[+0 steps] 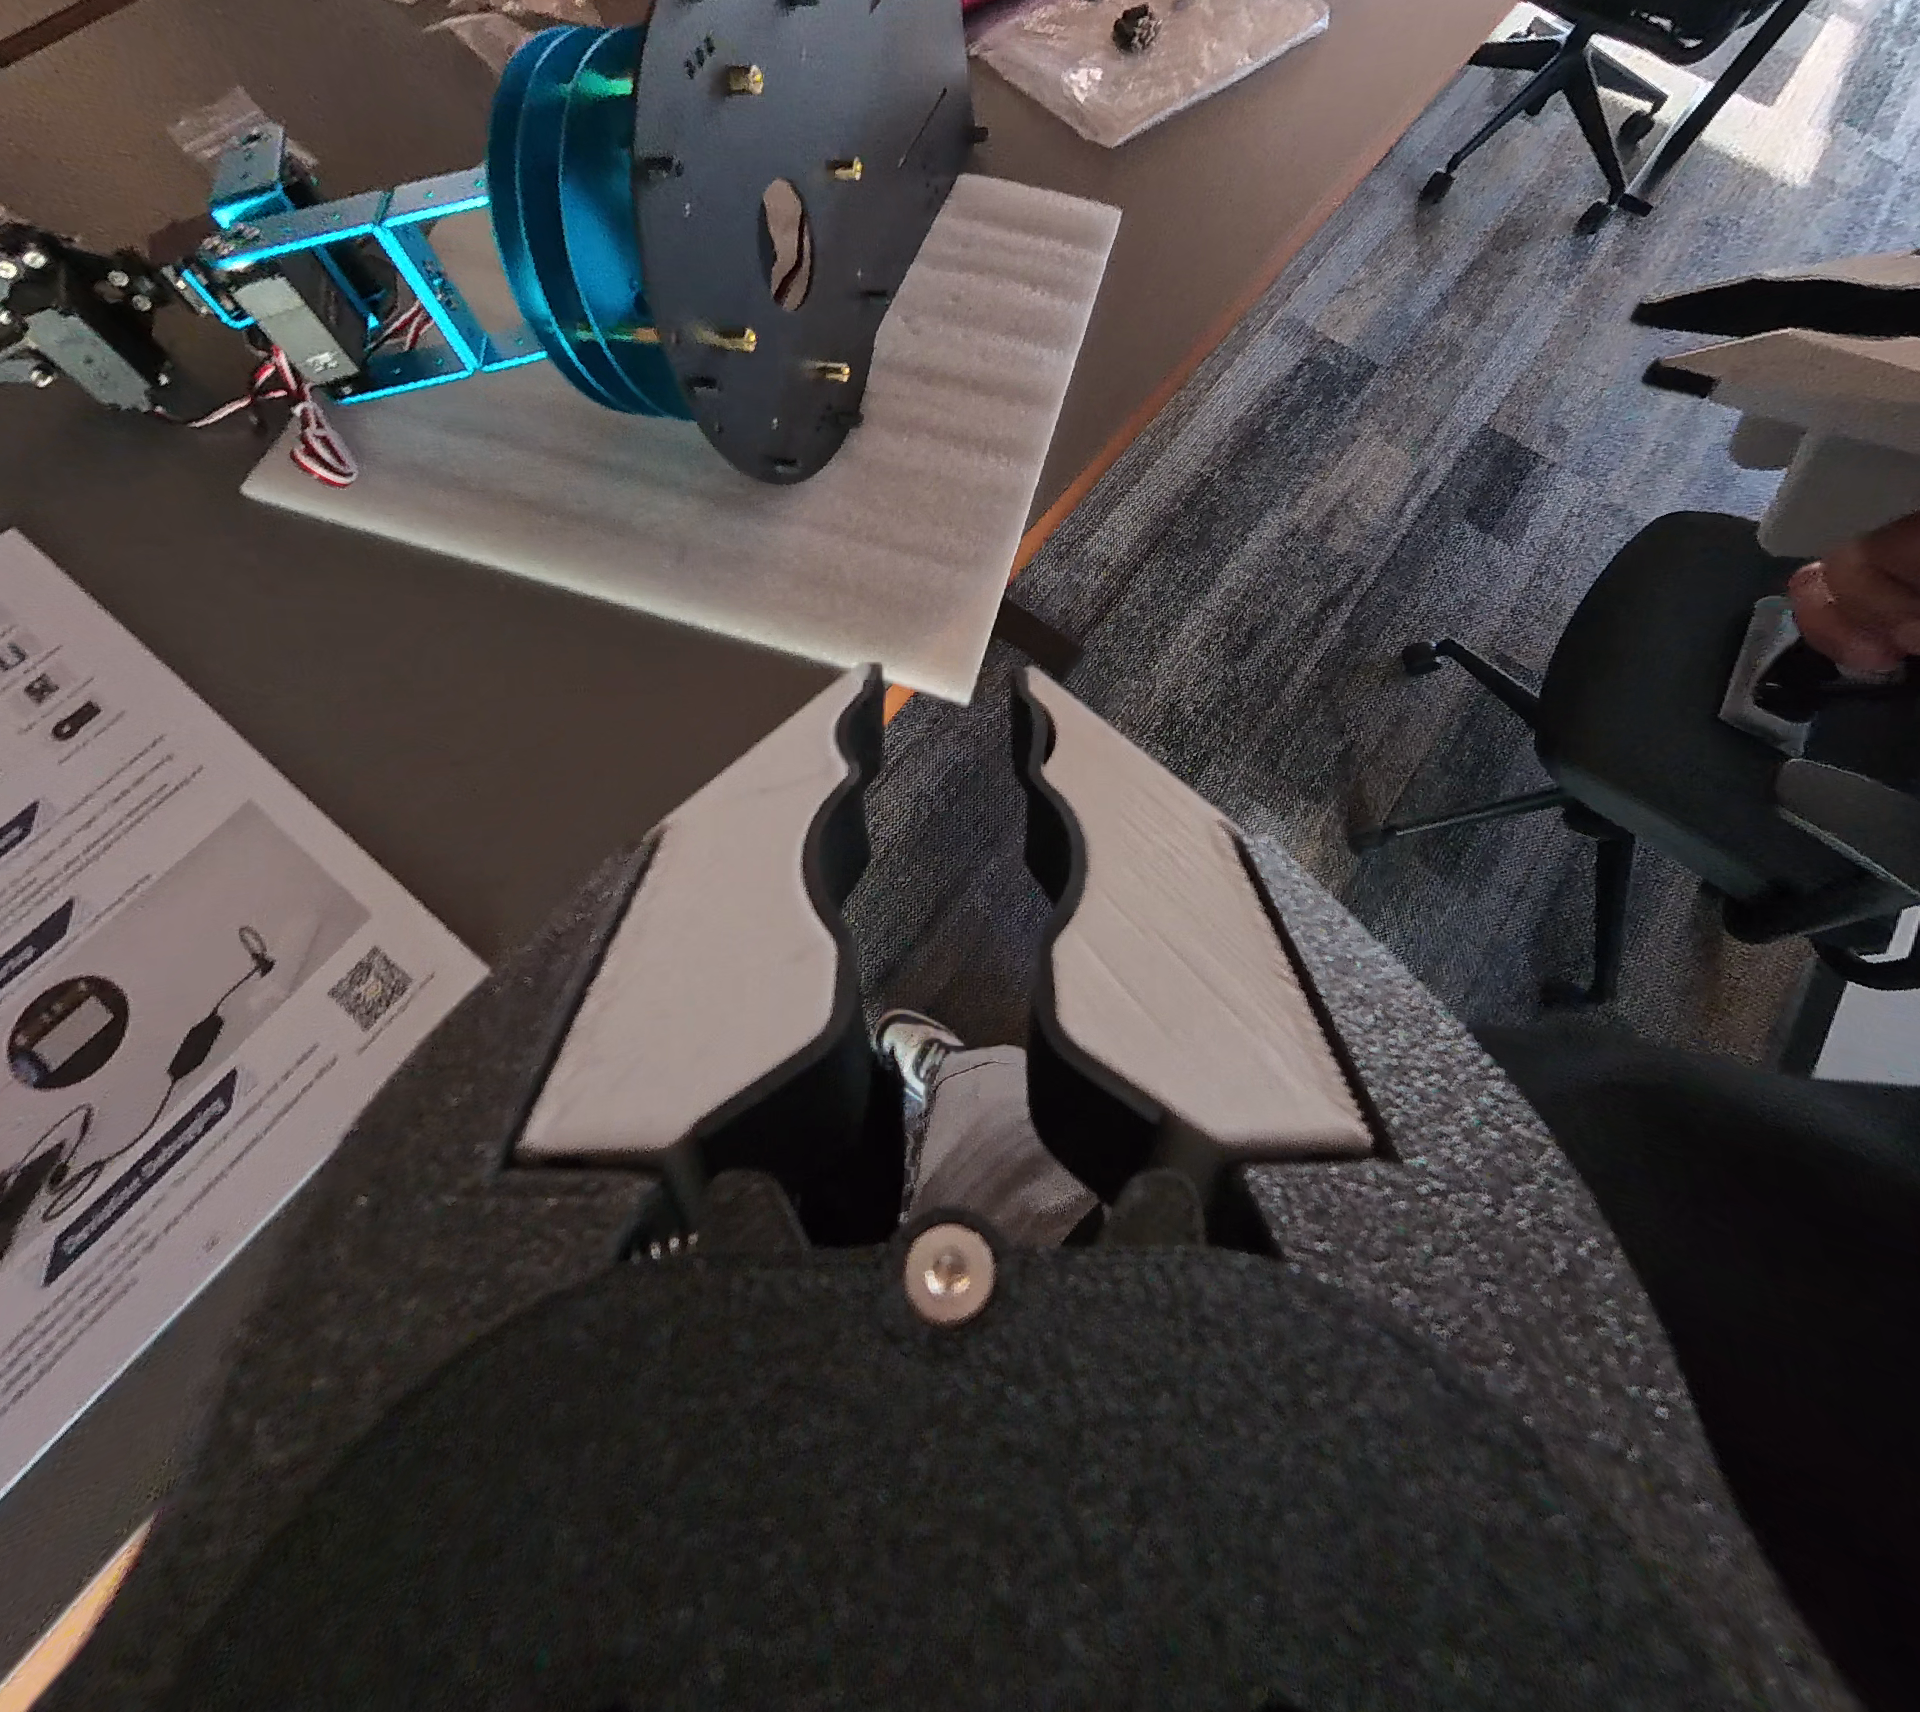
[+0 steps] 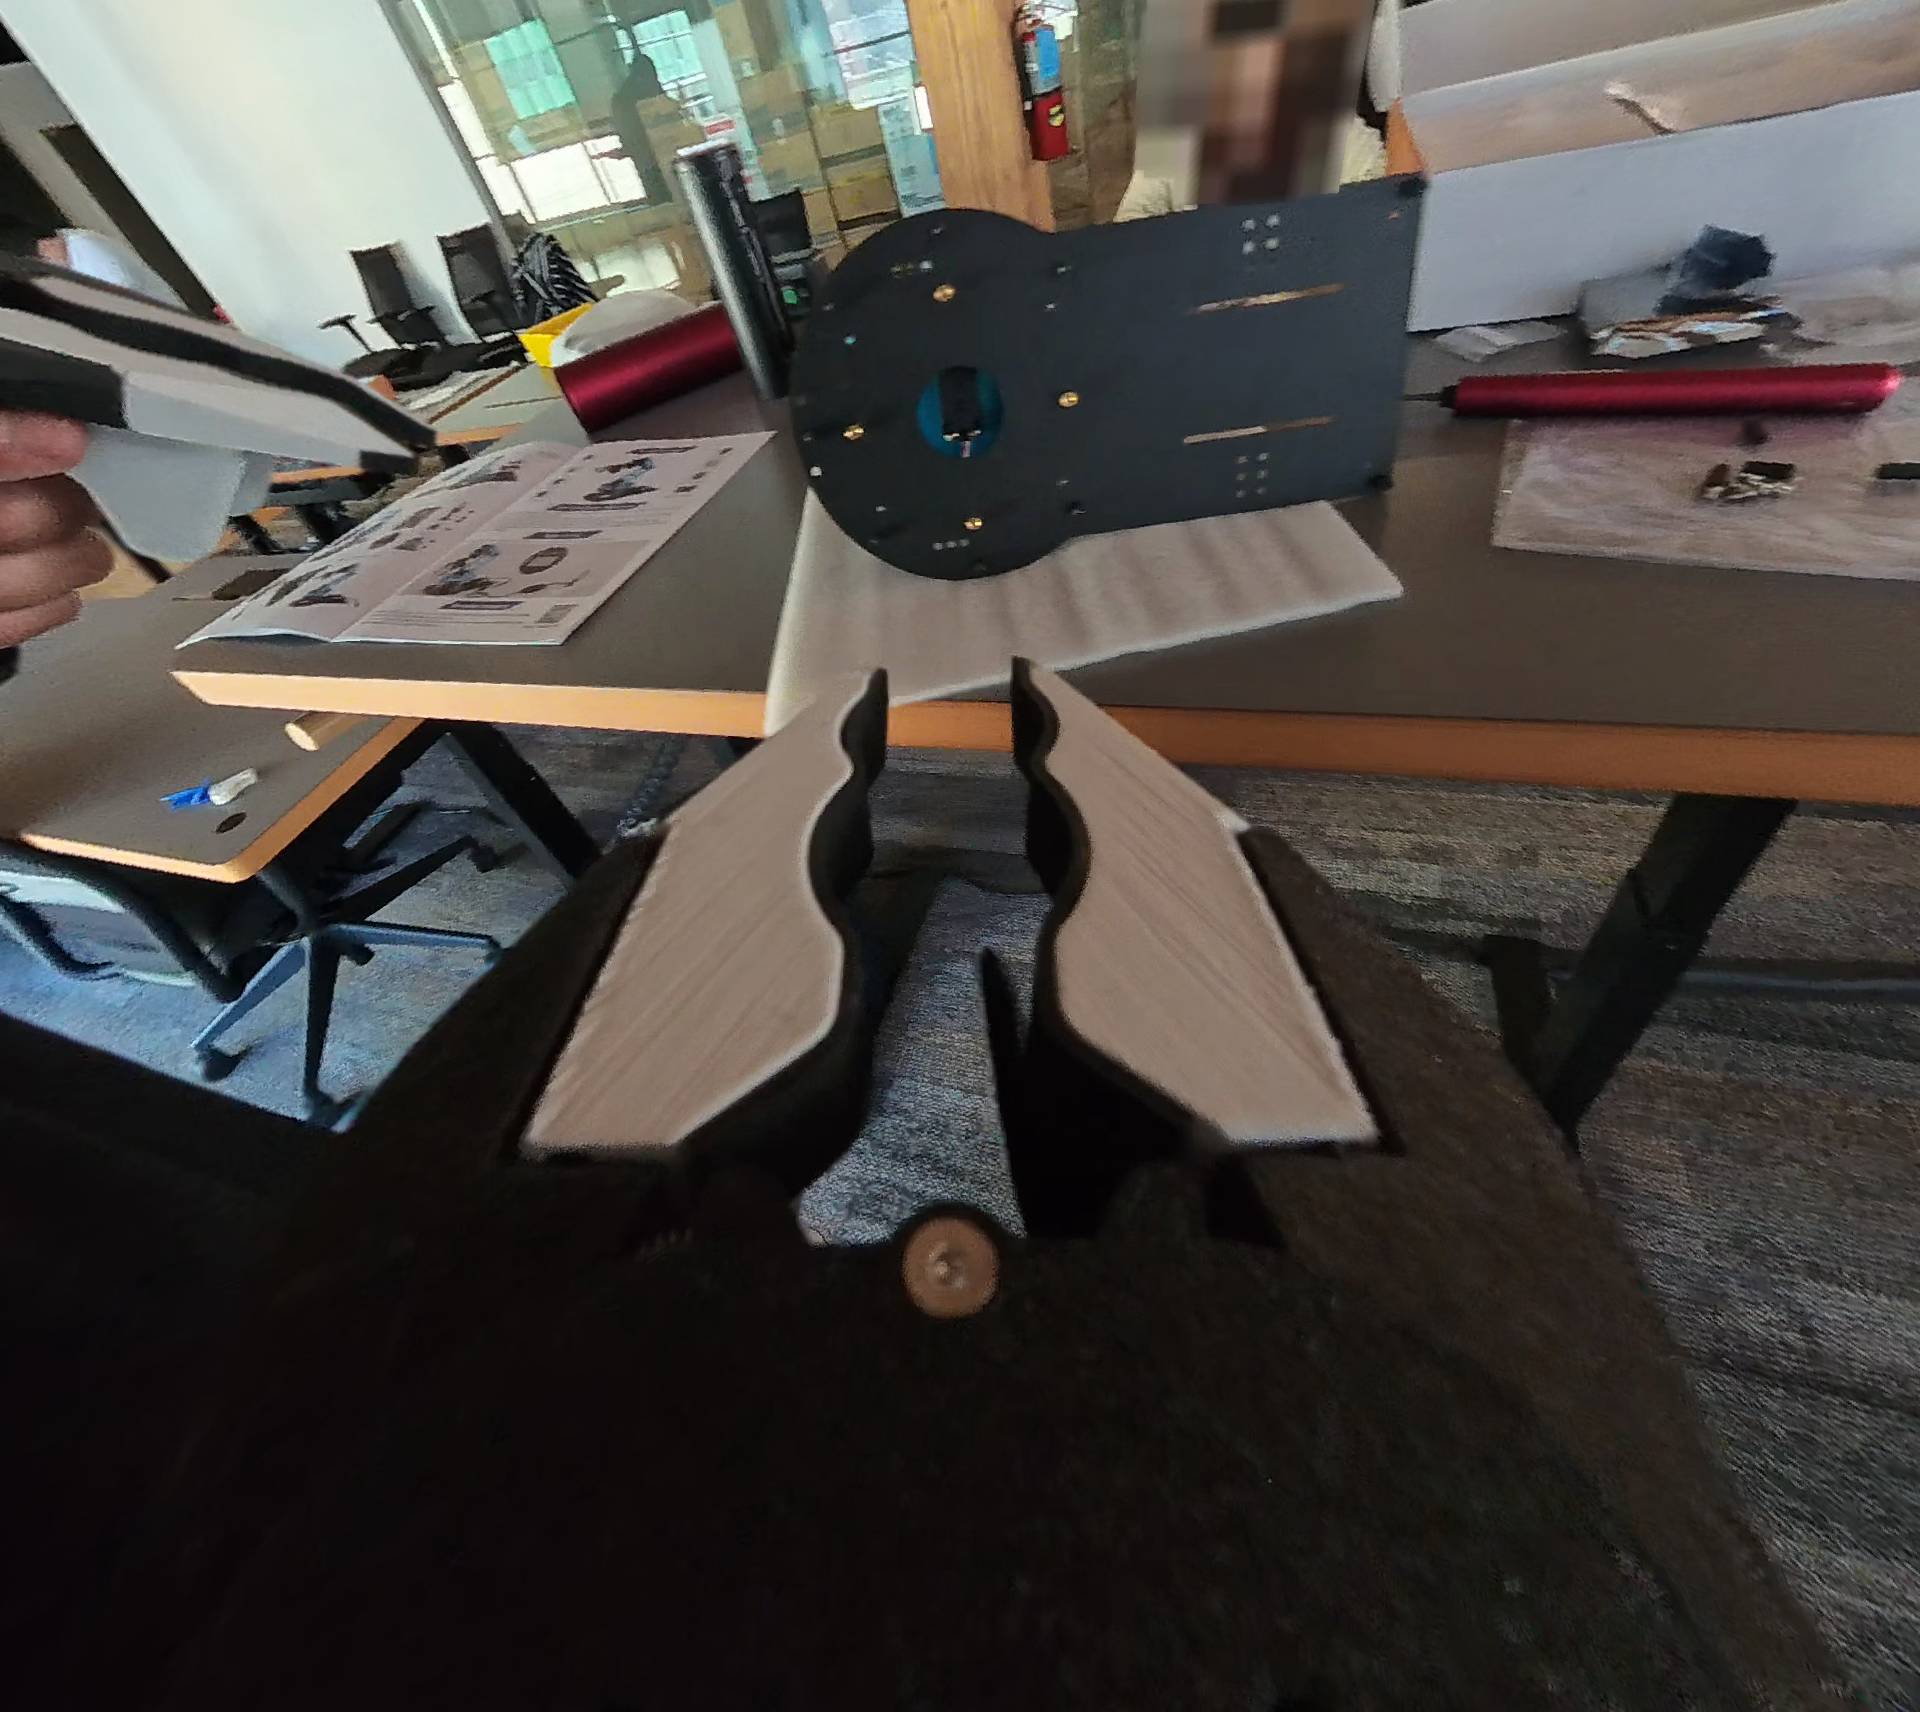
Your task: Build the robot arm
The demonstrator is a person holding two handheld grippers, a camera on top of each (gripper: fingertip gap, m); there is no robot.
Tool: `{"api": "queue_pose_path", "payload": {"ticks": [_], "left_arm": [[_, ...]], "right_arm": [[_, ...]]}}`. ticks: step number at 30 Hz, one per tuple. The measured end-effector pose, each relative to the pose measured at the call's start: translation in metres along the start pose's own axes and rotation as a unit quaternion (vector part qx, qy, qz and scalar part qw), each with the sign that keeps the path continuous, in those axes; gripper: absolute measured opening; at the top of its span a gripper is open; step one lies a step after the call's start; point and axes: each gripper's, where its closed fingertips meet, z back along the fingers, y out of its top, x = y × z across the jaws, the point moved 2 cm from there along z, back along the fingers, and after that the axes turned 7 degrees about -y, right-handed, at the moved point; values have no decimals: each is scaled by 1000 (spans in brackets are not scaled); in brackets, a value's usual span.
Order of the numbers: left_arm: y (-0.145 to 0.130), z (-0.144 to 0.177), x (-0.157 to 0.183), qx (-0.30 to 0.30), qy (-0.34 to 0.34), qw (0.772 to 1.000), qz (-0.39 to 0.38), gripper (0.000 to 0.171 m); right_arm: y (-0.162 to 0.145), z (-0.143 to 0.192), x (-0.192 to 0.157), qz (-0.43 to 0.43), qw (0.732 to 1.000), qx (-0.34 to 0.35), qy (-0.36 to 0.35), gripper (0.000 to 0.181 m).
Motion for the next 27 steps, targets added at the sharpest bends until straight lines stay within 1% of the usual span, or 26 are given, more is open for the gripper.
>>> {"api": "queue_pose_path", "payload": {"ticks": [7, 11, 14, 17, 21, 23, 25, 26, 27], "left_arm": [[13, -26, -4, -2, -20, 1000, -3, 23], [32, -41, -16, 11, -25, 1000, -4, 23], [54, -52, -34, 31, -22, 999, -9, 23], [78, -63, -59, 53, -19, 998, -12, 23], [114, -75, -100, 83, -15, 996, -27, 24], [134, -79, -118, 102, -17, 994, -39, 23], [152, -83, -132, 111, -27, 992, -50, 23], [159, -84, -136, 113, -36, 991, -60, 23], [165, -86, -139, 112, -45, 990, -73, 23]], "right_arm": [[12, 0, 39, 2, 998, 1, -66, 23], [18, -17, 72, -3, 996, -24, -88, 23], [21, -43, 101, 6, 994, -60, -95, 23], [22, -80, 139, 22, 987, -117, -106, 24], [29, -133, 202, 58, 974, -177, -129, 27], [34, -159, 229, 95, 971, -196, -100, 27], [32, -179, 259, 130, 960, -238, -70, 27], [29, -188, 270, 142, 952, -267, -44, 32], [25, -195, 275, 154, 944, -292, -10, 31]]}}
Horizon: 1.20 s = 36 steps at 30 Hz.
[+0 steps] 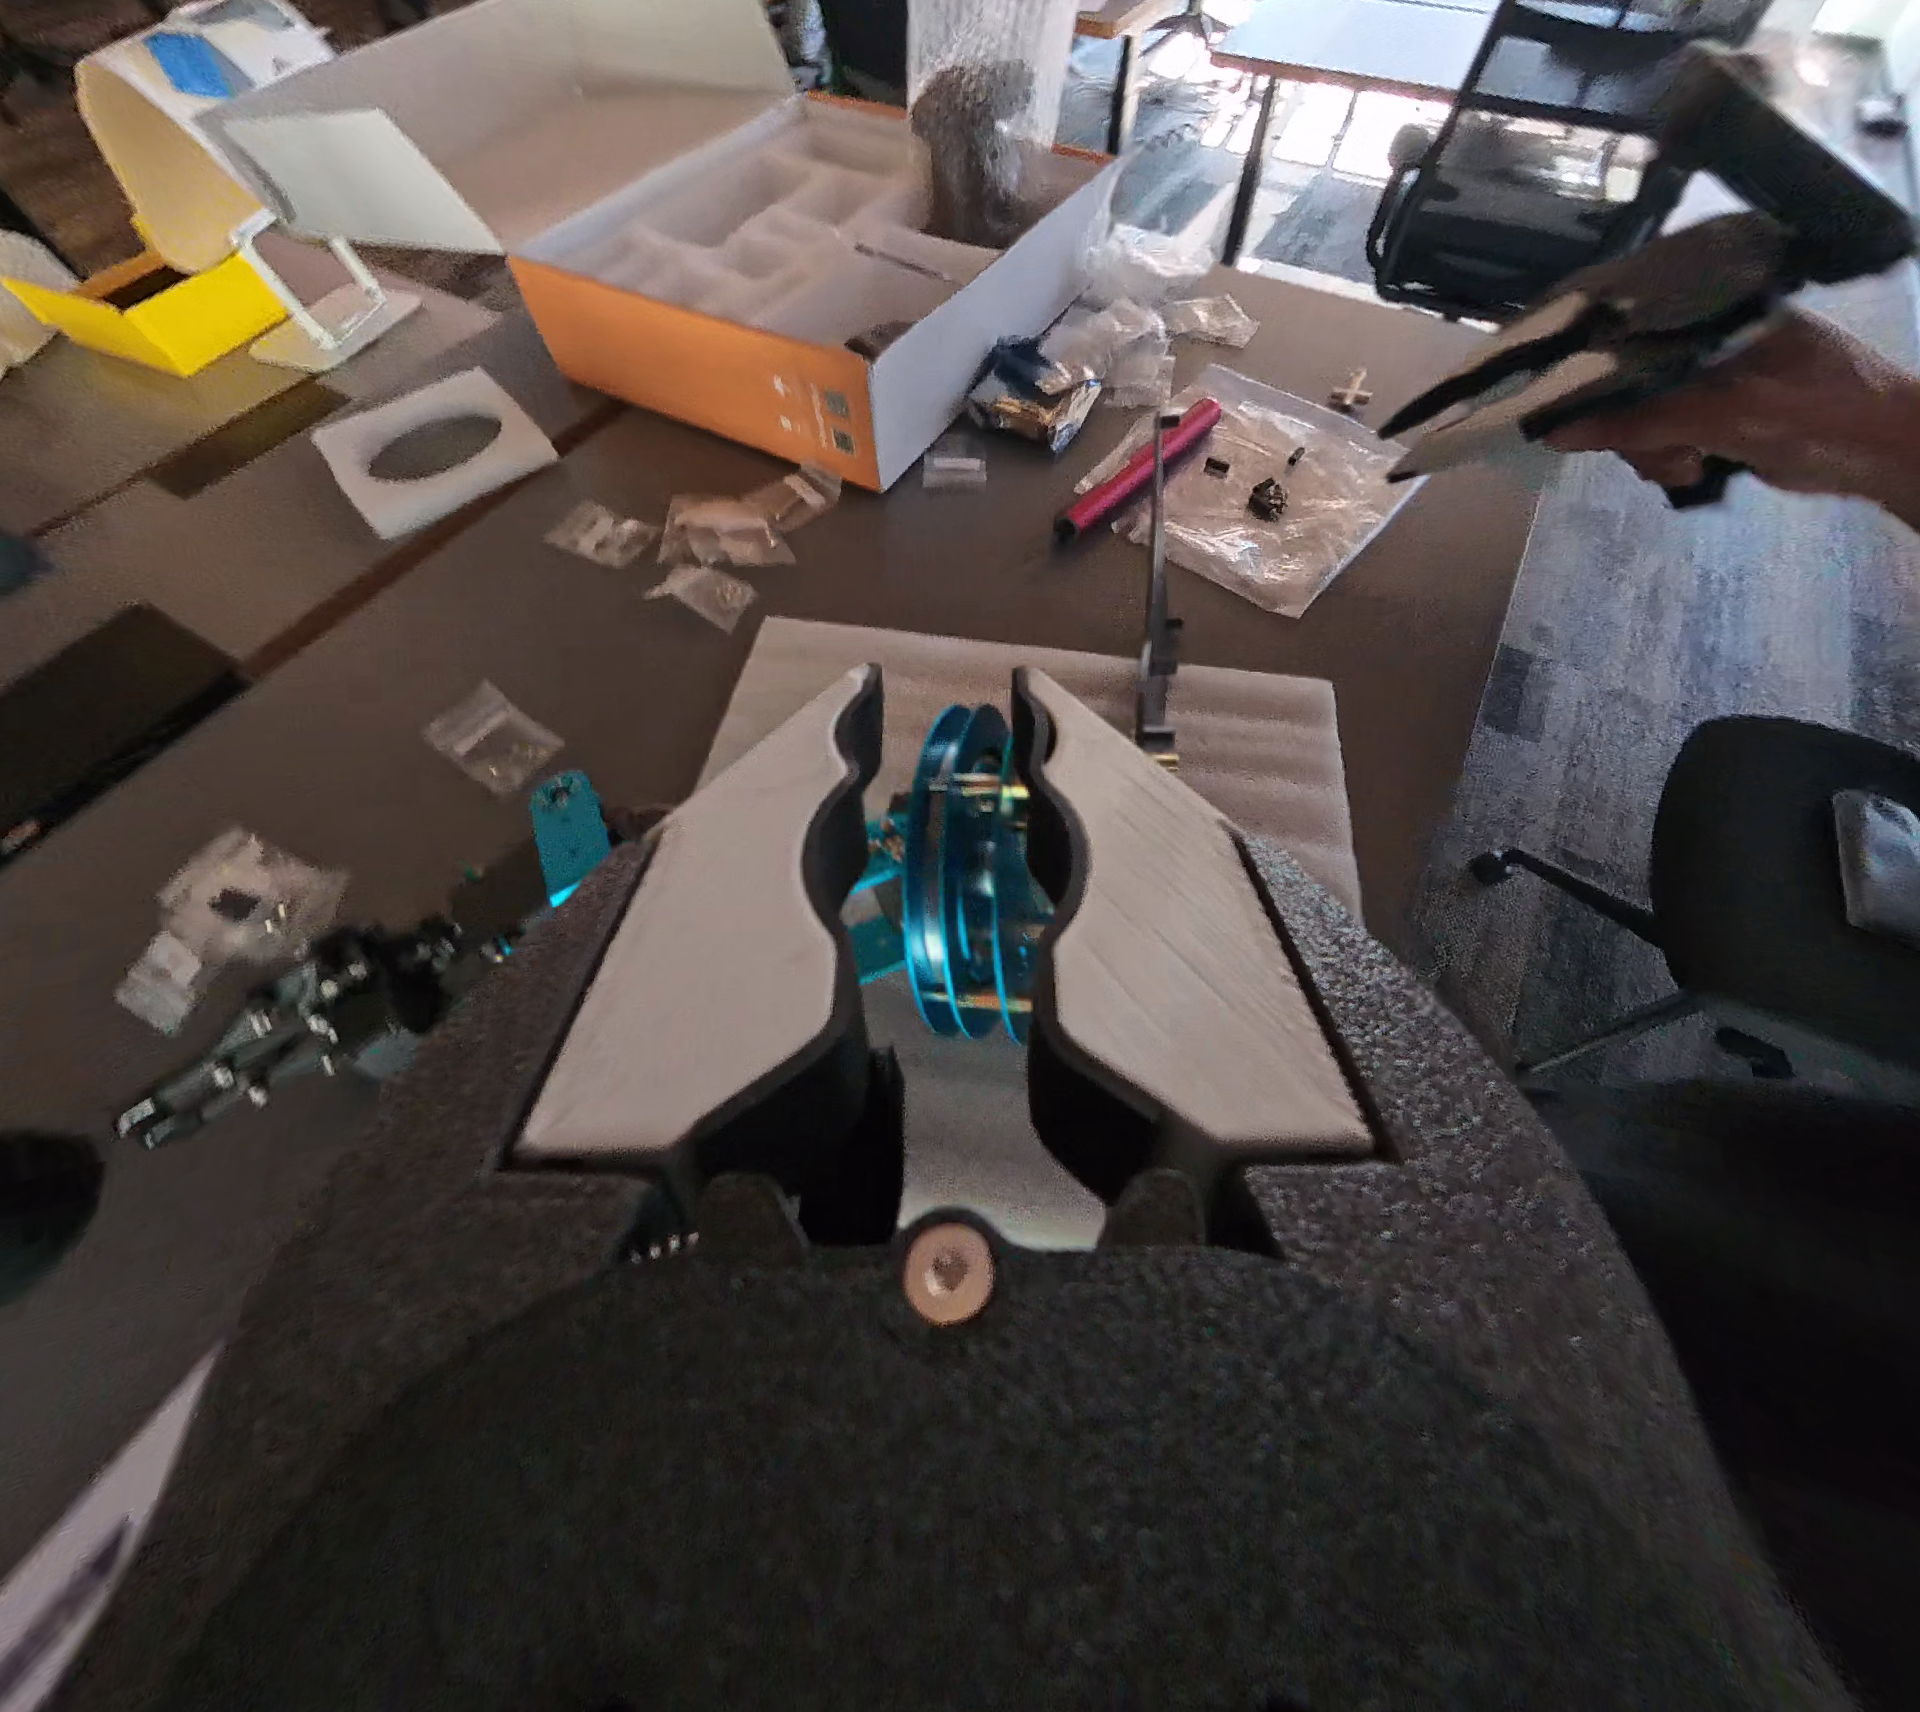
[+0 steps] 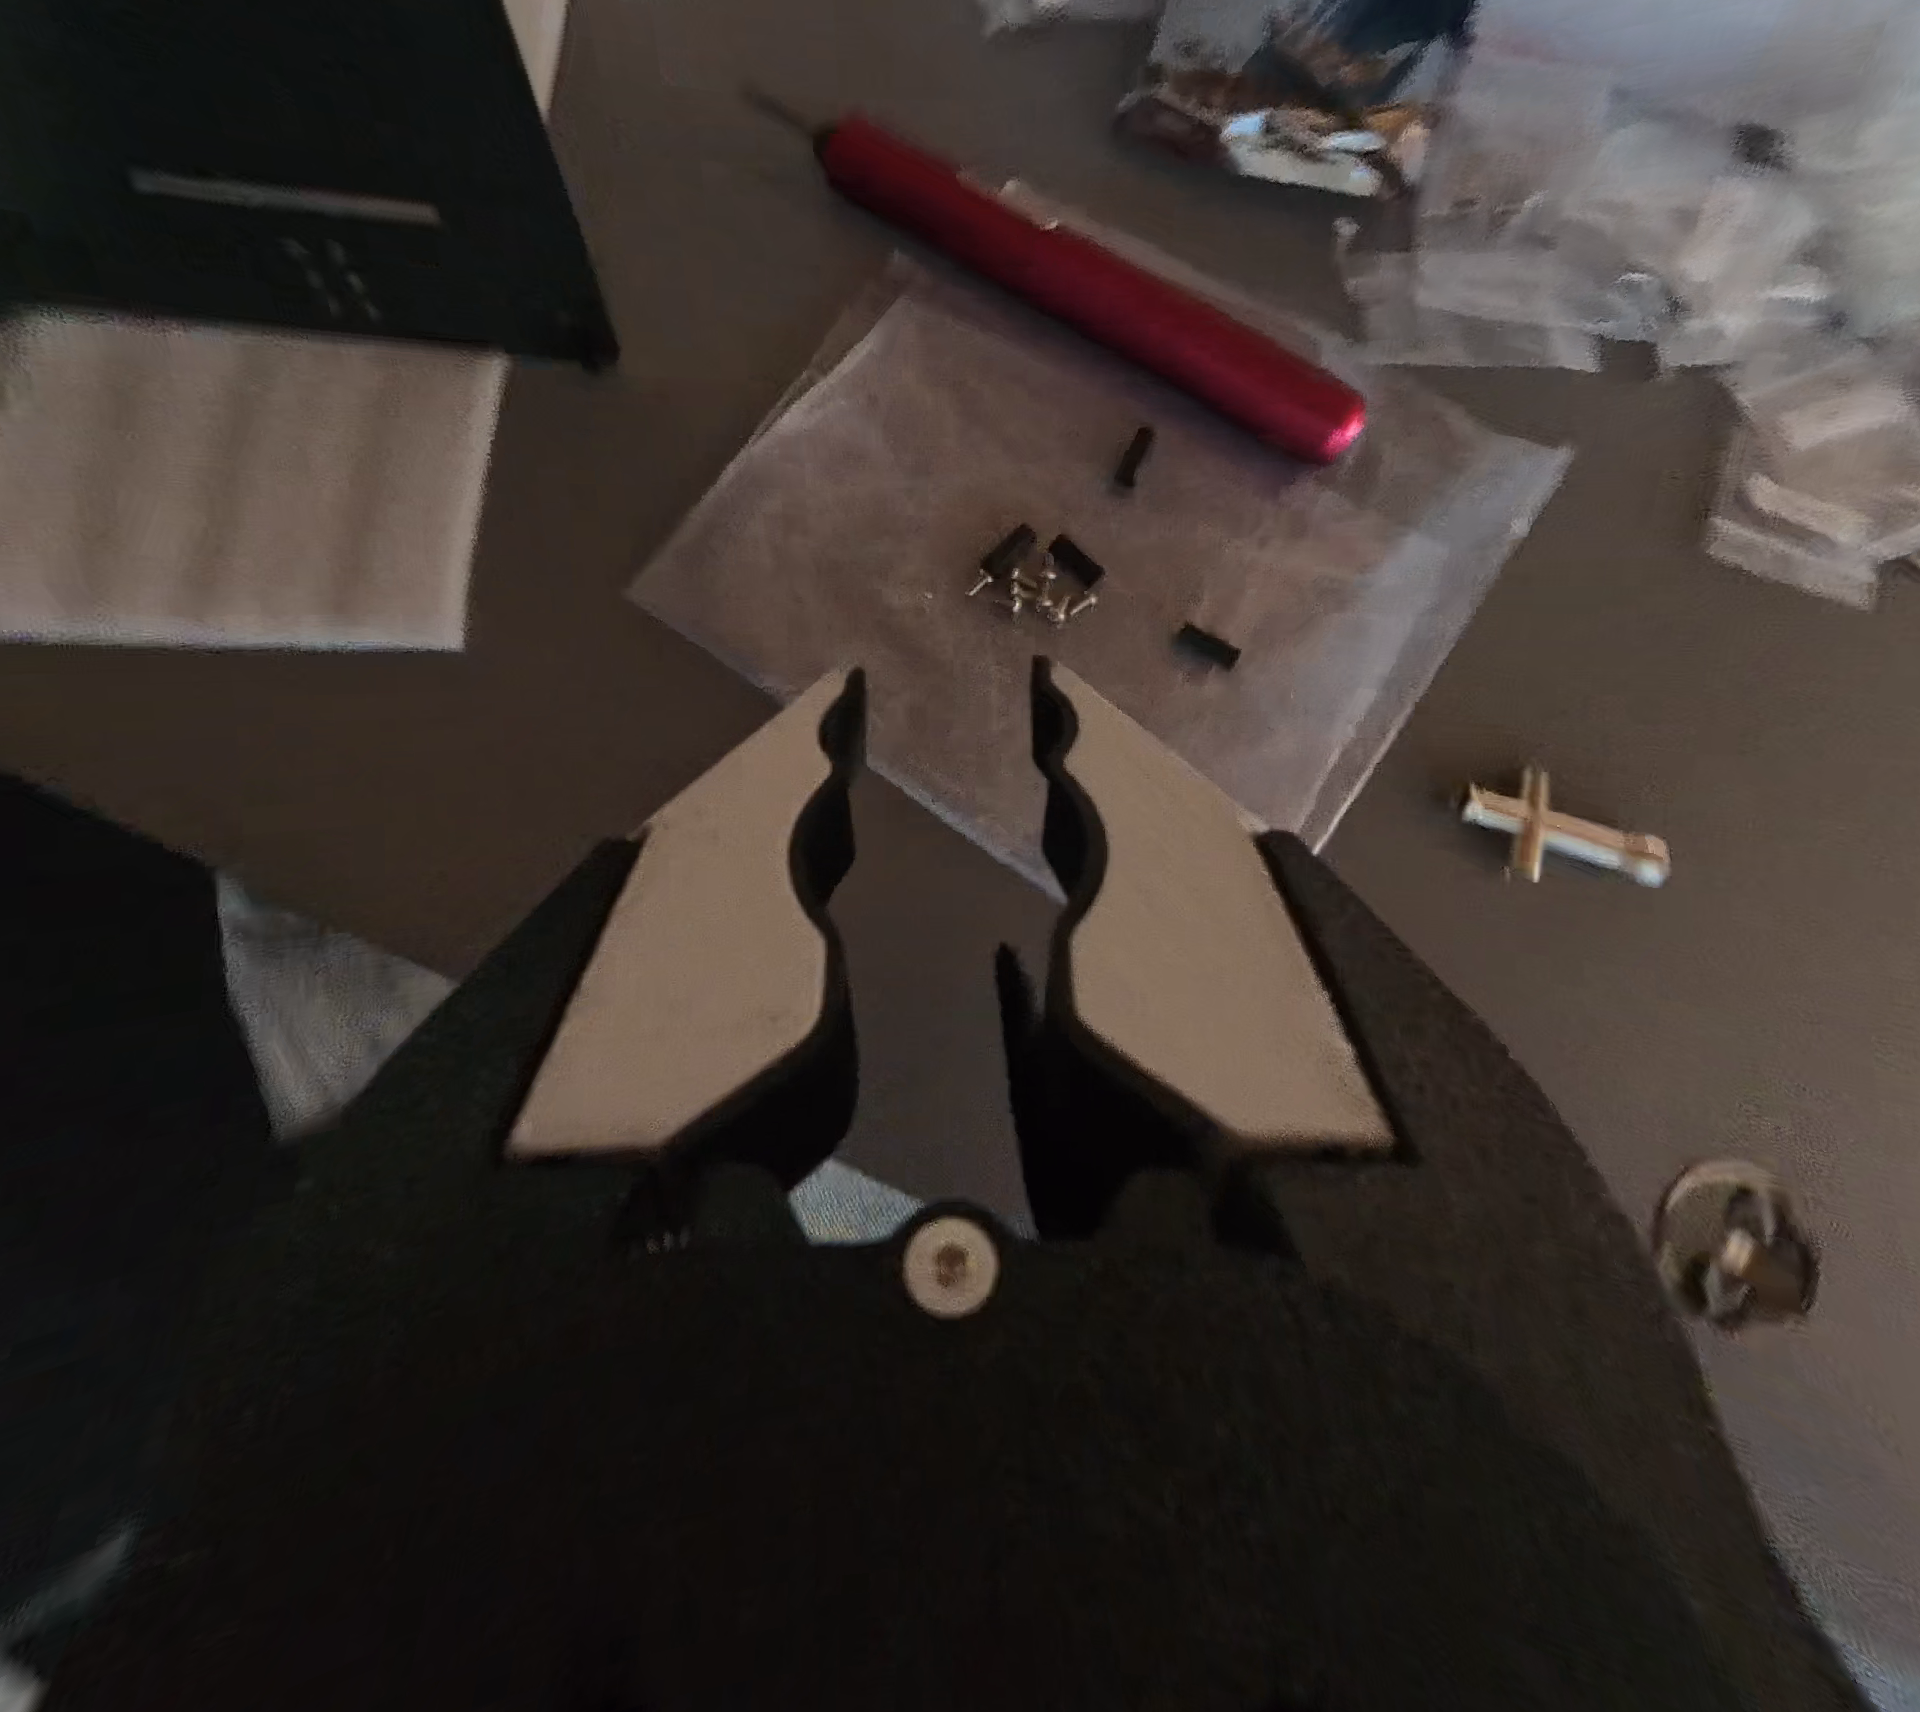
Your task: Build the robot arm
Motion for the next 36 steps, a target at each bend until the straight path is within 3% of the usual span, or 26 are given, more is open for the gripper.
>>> {"api": "queue_pose_path", "payload": {"ticks": [3, 5, 9, 16, 21, 26, 29, 32, 36], "left_arm": [[5, -7, -12, -26, -2, 999, -44, 24], [8, -13, -15, -37, 0, 998, -59, 23], [26, -37, -2, -27, -30, 998, -43, 23], [59, -100, 36, -42, -62, 997, -34, 23], [91, -161, 69, -85, -156, 979, -97, 23], [111, -213, 89, -113, -216, 963, -116, 24], [114, -226, 101, -104, -228, 962, -106, 24], [108, -234, 104, -108, -217, 965, -103, 24], [92, -239, 103, -133, -186, 961, -155, 24]], "right_arm": [[-1, -22, 5, 42, 997, -37, 61, 28], [-4, -35, 5, 54, 995, -48, 64, 28], [-6, -44, 5, 73, 994, -12, 80, 17], [-2, -44, 23, 112, 984, -17, 137, 19], [-4, -39, 61, 121, 983, 10, 140, 19], [-12, -51, 67, 153, 970, 4, 187, 19], [-19, -57, 64, 182, 964, -7, 196, 18], [-18, -57, 61, 198, 960, 2, 198, 6], [-9, -51, 60, 188, 965, 8, 183, 5]]}}
